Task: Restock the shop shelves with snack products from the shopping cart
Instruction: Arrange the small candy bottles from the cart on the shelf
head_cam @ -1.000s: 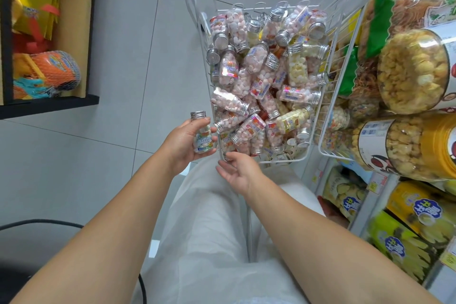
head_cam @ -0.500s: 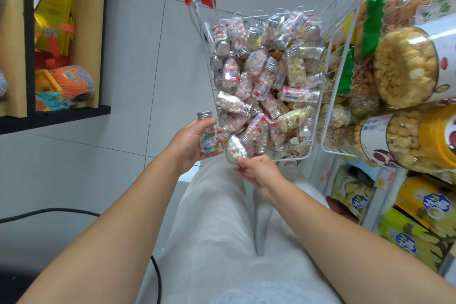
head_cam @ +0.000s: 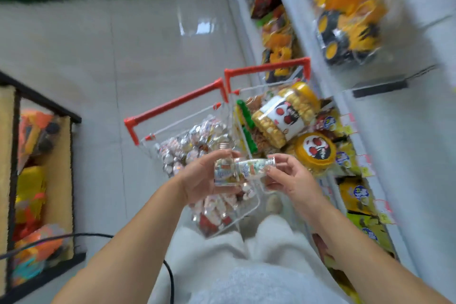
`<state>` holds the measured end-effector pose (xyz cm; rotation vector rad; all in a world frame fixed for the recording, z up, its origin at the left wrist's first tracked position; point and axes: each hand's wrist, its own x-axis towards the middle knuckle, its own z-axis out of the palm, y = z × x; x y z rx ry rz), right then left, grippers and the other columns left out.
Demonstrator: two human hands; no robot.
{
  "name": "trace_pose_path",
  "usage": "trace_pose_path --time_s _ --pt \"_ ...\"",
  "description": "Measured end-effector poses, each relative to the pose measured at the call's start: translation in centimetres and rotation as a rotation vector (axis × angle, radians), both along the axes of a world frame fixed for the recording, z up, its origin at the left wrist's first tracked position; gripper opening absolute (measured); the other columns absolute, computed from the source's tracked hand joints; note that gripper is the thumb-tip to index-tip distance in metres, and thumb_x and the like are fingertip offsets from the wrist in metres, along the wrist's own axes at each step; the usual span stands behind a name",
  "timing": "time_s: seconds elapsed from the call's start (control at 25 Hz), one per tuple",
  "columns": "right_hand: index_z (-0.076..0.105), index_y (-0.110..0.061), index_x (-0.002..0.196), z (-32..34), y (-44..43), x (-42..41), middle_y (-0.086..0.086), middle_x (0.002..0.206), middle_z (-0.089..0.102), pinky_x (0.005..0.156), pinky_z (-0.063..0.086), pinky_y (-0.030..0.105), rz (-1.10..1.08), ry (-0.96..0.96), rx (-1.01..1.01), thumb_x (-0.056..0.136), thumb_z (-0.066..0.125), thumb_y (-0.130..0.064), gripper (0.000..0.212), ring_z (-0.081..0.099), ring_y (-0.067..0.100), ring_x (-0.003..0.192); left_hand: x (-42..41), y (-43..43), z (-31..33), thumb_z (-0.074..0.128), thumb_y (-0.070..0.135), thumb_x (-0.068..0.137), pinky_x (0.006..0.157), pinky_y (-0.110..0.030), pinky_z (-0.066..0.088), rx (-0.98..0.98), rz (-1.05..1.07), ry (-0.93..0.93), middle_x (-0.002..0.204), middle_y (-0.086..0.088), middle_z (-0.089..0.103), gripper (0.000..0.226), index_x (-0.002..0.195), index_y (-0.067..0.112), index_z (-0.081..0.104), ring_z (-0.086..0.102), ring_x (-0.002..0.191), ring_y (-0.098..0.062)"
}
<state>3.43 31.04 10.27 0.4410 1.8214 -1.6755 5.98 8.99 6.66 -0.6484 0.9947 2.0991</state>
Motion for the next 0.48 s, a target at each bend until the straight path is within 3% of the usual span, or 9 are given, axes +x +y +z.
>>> trace_pose_path --time_s 0.16,0.28,0.48 --pt "0.059 -0.015 0.114 6.3 3.8 -1.5 0.006 0.089 0.067 0.065 0.056 0.03 -0.238 0.123 -0.191 0.075 0.068 -0.027 0.042 0.067 0.016 0.073 -5.7 4.7 6.0 0.061 0.036 0.093 0.088 -0.046 0.059 0.048 -0.229 0.159 0.127 -0.018 0.066 0.037 0.123 0.014 0.064 0.064 0.113 -0.043" --pt "0.056 -0.011 0.121 10.0 7.3 -2.6 0.008 0.099 0.068 0.061 0.056 0.028 -0.362 0.234 -0.248 0.074 0.07 -0.028 0.052 0.069 0.015 0.077 -9.3 10.0 9.9 0.065 0.037 0.089 0.081 -0.046 0.061 0.097 -0.318 0.225 0.124 -0.021 0.067 0.041 0.121 0.012 0.063 0.068 0.105 -0.041" --pt "0.06 -0.016 0.111 14.9 15.3 -4.4 -0.002 0.083 0.072 0.059 0.052 0.024 -0.423 0.448 -0.076 0.088 0.062 -0.018 0.023 0.068 0.013 0.073 -13.3 19.4 15.0 0.056 0.038 0.089 0.082 -0.044 0.061 0.162 -0.401 0.316 0.117 -0.019 0.07 0.043 0.123 0.013 0.062 0.071 0.101 -0.037"
